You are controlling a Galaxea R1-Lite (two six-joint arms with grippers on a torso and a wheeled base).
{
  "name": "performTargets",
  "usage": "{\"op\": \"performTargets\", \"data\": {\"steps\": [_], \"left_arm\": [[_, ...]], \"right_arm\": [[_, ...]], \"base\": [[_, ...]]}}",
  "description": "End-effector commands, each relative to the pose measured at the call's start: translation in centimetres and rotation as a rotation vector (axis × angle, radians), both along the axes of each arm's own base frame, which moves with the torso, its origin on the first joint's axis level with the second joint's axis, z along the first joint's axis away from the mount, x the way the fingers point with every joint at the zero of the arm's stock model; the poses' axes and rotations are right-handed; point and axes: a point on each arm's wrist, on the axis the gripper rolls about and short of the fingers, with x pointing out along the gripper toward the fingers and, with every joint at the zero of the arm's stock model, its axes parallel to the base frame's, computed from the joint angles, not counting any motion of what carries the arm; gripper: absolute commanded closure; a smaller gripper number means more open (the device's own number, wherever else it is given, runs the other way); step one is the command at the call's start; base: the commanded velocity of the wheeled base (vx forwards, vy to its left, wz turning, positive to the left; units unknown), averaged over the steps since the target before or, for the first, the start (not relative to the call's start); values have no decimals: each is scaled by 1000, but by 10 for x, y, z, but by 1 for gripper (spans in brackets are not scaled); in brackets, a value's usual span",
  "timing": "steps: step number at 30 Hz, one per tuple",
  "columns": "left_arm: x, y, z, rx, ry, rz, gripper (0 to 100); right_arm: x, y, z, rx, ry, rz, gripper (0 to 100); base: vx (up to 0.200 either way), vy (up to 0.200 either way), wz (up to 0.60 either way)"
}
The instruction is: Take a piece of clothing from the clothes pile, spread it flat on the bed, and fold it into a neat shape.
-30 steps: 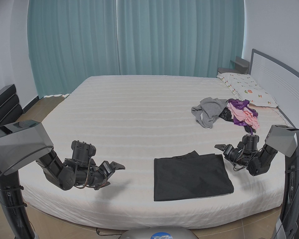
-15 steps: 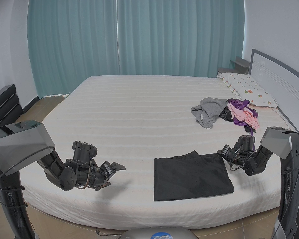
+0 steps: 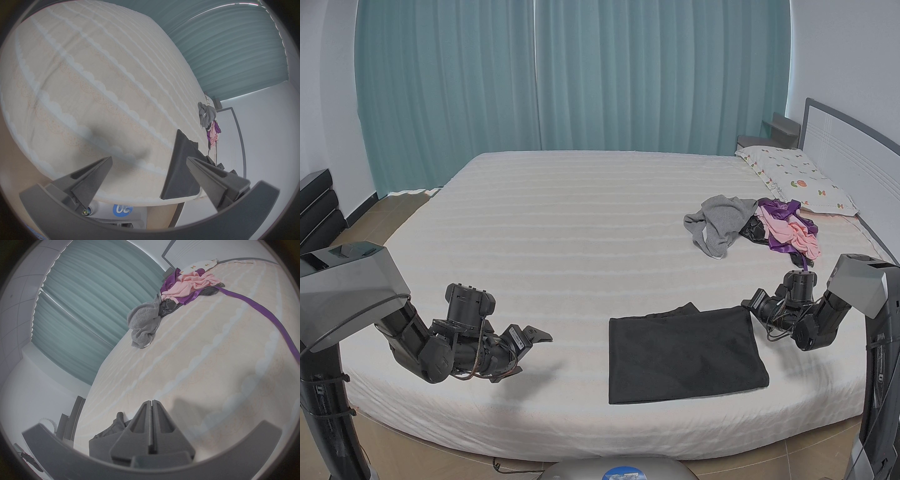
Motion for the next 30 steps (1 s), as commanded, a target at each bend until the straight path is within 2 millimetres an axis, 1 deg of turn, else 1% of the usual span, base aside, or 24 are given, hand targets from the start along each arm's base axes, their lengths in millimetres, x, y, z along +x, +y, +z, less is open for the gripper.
{"op": "performTargets", "data": {"steps": [1, 9, 13, 28, 29, 30], "left_arm": [[0, 0, 0, 0, 0, -1, 0], [0, 0, -1, 0, 2, -1, 0], [0, 0, -1, 0, 2, -1, 0], [0, 0, -1, 1, 3, -1, 0], [0, 0, -1, 1, 3, -1, 0], [0, 0, 0, 0, 2, -1, 0]], "right_arm": [[1, -2, 1, 0, -4, -5, 100], [3, -5, -1, 0, 3, -11, 100], [2, -5, -8, 0, 19, -12, 100], [5, -5, -11, -7, 20, -19, 100], [4, -4, -13, -7, 23, -18, 0], [4, -4, -13, -7, 23, -18, 0]], "base": [[0, 0, 0], [0, 0, 0], [0, 0, 0], [0, 0, 0], [0, 0, 0], [0, 0, 0]]}}
